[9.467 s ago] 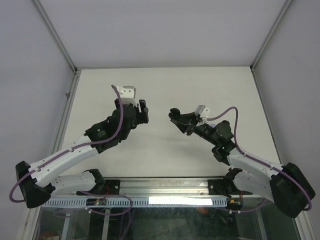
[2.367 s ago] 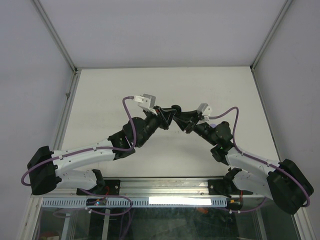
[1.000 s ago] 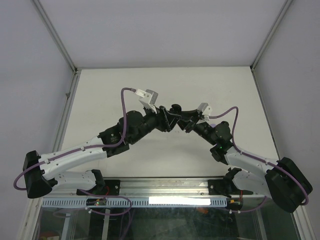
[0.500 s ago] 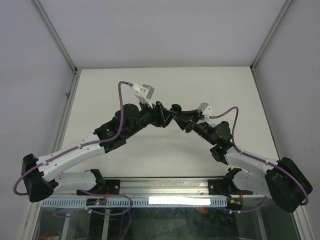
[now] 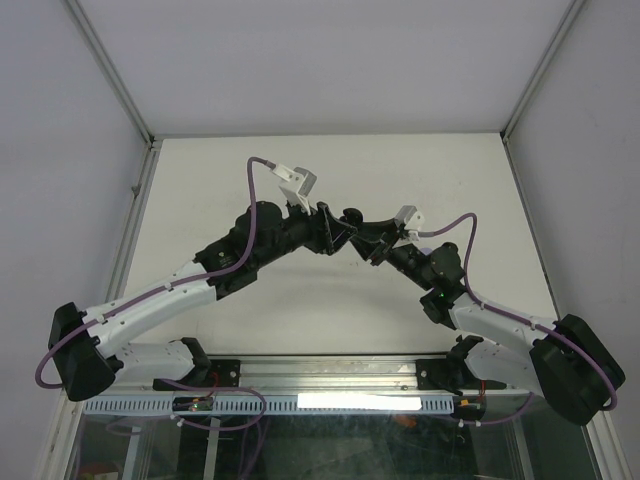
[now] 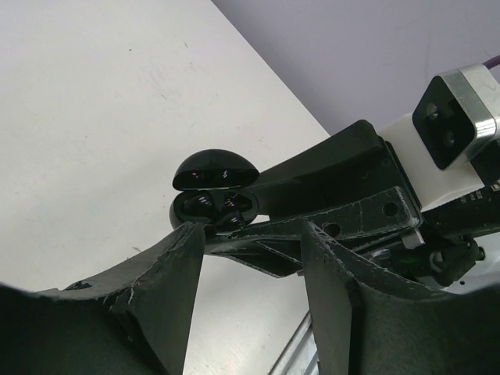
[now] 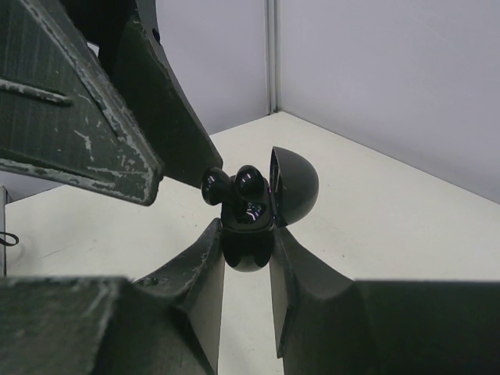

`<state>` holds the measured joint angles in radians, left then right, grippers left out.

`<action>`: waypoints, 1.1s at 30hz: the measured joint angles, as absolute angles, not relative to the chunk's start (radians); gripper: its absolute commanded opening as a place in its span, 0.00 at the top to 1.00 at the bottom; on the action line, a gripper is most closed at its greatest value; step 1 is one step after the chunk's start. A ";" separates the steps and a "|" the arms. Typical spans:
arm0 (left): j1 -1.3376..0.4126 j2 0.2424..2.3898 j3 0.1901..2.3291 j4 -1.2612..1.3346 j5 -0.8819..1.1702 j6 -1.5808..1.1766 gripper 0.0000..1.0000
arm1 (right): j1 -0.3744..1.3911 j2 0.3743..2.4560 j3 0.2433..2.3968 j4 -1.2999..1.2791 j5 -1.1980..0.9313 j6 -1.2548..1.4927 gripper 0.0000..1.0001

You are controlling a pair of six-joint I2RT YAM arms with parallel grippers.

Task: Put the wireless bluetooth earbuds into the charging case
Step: Place the earbud in the charging case.

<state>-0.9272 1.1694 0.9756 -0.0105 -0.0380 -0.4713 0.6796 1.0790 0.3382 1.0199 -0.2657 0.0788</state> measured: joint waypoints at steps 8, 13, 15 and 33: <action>-0.921 1.178 0.976 -0.003 0.012 -0.481 0.50 | 0.680 1.079 0.338 1.020 -0.266 0.081 1.00; -0.921 1.179 0.976 0.009 0.050 -0.484 0.52 | 0.680 1.079 0.338 1.020 -0.266 0.081 1.00; -0.921 1.179 0.976 0.014 0.066 -0.484 0.52 | 0.680 1.079 0.338 1.020 -0.266 0.081 1.00; -0.908 1.214 1.000 0.017 0.106 -0.492 0.45 | 0.680 1.079 0.338 1.020 -0.268 0.082 1.00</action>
